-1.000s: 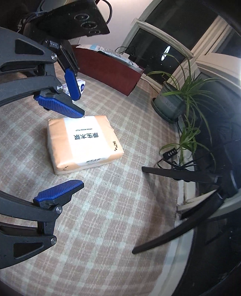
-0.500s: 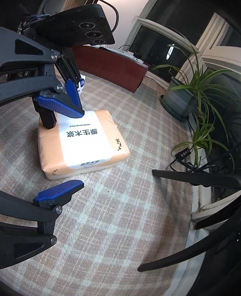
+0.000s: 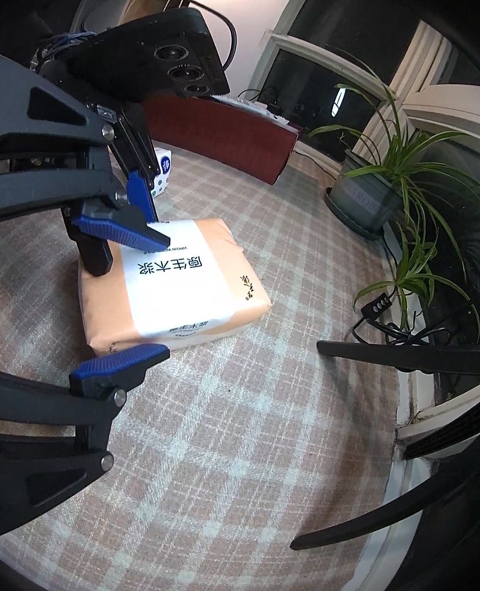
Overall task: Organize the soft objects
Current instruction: 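Close the right tool on the tissue pack's end, then lift the tissue pack with the right tool and carry it over the box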
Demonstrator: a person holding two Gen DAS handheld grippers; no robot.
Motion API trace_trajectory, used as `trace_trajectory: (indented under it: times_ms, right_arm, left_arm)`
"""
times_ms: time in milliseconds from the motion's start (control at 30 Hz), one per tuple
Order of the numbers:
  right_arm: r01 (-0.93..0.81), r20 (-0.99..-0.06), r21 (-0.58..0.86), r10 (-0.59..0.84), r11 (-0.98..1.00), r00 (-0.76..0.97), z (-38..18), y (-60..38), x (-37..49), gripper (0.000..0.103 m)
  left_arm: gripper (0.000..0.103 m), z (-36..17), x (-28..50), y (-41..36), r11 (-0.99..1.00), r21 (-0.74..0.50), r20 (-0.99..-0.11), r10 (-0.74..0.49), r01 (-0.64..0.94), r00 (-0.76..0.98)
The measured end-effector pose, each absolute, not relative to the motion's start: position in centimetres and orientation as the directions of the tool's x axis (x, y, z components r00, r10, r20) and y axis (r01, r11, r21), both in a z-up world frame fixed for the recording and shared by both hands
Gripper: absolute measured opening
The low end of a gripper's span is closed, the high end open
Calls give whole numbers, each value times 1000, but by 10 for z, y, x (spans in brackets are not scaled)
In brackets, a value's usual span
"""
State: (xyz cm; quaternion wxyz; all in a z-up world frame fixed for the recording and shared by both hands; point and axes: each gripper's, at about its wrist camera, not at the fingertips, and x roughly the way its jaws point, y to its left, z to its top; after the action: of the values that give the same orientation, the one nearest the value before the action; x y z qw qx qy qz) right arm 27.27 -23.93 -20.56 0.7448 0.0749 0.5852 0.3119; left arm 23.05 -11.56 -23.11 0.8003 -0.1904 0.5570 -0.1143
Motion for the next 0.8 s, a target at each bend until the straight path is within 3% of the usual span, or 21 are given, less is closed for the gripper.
trace_trajectory:
  times_ms: [267, 800]
  right_arm:
    - [-377, -834, 452, 532, 809, 142, -200, -239, 265, 44]
    - [-432, -803, 408, 541, 804, 250, -136, -227, 210, 42]
  left_arm:
    - [61, -215, 223, -118, 903, -429, -835, -398, 3, 381]
    - [61, -147, 167, -105, 915, -397, -784, -378, 71, 492]
